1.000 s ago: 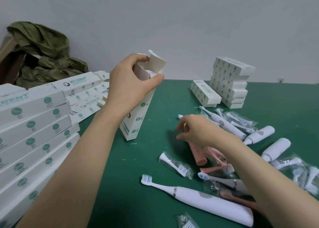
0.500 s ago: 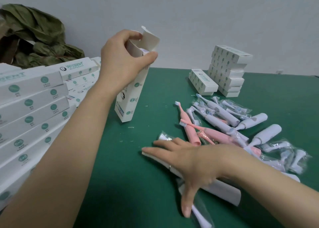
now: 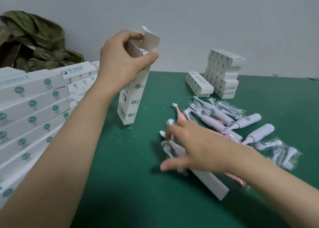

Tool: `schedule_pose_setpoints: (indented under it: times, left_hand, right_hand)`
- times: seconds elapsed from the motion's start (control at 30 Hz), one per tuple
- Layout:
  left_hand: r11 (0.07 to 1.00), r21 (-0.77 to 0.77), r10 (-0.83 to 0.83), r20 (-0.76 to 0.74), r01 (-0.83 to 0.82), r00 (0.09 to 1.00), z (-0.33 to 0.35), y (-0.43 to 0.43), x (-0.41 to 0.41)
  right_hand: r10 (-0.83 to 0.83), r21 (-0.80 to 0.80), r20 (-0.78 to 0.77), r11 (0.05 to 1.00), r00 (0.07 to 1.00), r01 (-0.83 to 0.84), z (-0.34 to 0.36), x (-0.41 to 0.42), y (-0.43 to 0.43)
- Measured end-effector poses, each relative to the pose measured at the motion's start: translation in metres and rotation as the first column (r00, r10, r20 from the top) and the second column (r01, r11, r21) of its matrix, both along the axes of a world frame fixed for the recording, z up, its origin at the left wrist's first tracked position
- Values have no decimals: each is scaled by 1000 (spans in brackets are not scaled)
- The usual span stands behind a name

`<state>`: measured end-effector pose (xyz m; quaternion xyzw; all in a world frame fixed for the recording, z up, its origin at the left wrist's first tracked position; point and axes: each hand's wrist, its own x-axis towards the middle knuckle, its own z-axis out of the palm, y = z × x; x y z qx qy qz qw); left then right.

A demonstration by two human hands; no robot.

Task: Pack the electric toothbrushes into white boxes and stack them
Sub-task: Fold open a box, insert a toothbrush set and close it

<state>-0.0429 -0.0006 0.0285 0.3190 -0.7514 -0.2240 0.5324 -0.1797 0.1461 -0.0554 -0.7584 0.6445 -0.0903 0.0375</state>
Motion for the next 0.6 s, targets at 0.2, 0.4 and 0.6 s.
schedule_pose_setpoints:
  times: [0.2,0.4,0.6]
  left_hand:
    - [999,14,-31,8,31,999,-1,-1,-6]
    - [1000,-8,-25,24,25,999,-4,-4,-8]
    - [1000,-6,-20,80,21,997,-9,-9,-8]
  right_hand:
    - [-40,74,-103,996,994,48,-25,-3,-18]
    - [-92,-20,31,996,995,93,-35,-26,-55]
    - [-194,-10,93,981,977,196,-24,-30,-79]
